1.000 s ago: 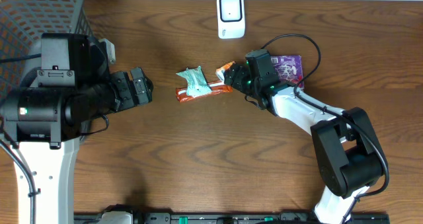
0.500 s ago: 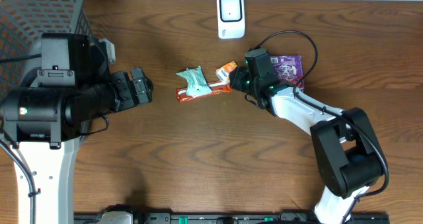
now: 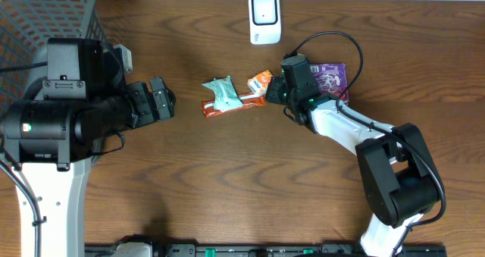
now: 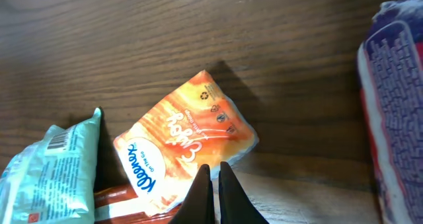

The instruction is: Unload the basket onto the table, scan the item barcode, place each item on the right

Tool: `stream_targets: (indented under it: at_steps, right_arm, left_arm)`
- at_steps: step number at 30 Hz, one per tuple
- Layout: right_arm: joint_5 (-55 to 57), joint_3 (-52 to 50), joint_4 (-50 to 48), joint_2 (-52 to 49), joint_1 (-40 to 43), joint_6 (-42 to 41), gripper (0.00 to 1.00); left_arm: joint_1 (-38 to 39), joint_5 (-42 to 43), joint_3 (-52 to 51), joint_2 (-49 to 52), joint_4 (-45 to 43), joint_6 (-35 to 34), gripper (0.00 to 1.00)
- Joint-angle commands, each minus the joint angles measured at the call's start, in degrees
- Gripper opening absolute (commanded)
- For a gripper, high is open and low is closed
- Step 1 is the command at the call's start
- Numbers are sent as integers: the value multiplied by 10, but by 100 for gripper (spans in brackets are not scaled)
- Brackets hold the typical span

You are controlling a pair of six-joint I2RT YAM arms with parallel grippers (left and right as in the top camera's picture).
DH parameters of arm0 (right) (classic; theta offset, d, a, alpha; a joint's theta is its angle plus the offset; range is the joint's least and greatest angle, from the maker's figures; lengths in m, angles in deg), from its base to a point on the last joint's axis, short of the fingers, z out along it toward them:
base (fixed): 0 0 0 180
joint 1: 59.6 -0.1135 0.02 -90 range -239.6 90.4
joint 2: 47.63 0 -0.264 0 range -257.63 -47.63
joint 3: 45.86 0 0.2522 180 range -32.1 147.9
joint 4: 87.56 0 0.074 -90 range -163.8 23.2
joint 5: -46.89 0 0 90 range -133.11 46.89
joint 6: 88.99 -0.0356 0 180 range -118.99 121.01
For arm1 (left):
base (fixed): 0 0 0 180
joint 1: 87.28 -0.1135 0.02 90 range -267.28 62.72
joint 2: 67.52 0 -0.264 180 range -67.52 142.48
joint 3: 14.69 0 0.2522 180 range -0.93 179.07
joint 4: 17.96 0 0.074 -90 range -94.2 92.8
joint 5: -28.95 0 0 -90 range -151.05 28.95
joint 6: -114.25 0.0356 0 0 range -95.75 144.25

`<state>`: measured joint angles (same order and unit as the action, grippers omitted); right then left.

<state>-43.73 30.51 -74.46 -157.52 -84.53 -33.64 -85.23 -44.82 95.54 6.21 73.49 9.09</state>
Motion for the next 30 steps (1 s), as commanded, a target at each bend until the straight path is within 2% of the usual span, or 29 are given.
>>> stream_targets:
  at_steps: [1,7,11,30]
  right_arm:
    - [63,3,14,0,-10,15,1]
    - [151,3,22,-9,-9,37,1]
    - [156,3,8,-32,-5,78,1]
    - [262,3,16,-42,13,139,1]
  left_arm:
    - [2,2,9,1,0,5,98]
    - [2,2,9,1,0,5,98]
    - [2,2,9,1,0,5,98]
    - [2,2,9,1,0,5,98]
